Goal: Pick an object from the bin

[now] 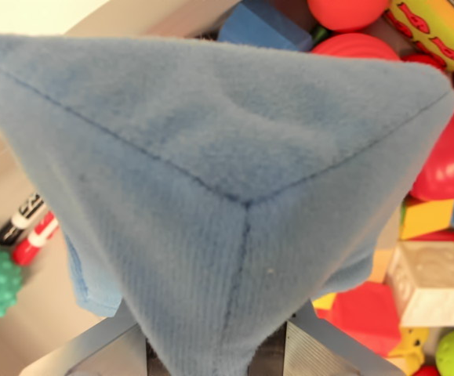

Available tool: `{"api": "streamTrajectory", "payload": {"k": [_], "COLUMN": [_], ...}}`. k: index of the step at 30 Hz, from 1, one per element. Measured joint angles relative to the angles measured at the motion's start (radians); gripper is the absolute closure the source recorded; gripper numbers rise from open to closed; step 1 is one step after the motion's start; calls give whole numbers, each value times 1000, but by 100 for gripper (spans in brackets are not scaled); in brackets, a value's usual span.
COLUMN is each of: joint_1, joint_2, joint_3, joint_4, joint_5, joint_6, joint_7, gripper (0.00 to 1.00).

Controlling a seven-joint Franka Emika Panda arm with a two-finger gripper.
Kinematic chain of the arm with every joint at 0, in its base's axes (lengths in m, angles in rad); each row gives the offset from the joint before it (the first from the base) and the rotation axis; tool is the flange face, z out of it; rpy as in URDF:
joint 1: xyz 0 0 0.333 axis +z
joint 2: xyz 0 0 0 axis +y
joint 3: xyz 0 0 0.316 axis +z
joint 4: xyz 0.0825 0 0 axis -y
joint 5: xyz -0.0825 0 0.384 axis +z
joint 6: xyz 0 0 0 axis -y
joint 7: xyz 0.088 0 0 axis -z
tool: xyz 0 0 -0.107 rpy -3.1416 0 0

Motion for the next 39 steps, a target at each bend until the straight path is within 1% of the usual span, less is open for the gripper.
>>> {"api": "streamTrajectory", "payload": {"k": [10,19,28,39], "joint_1": [0,0,0,0], "joint_2": [-34,-51,-59,-63], "joint_3": [0,-1,-1,-1], "joint_4": [58,111,160,196], "joint_5": [-2,-3,-3,-3], "joint_6": [-92,-163,-219,-258], "joint_7": [2,3,3,4], "gripper": [100,100,100,100]}}
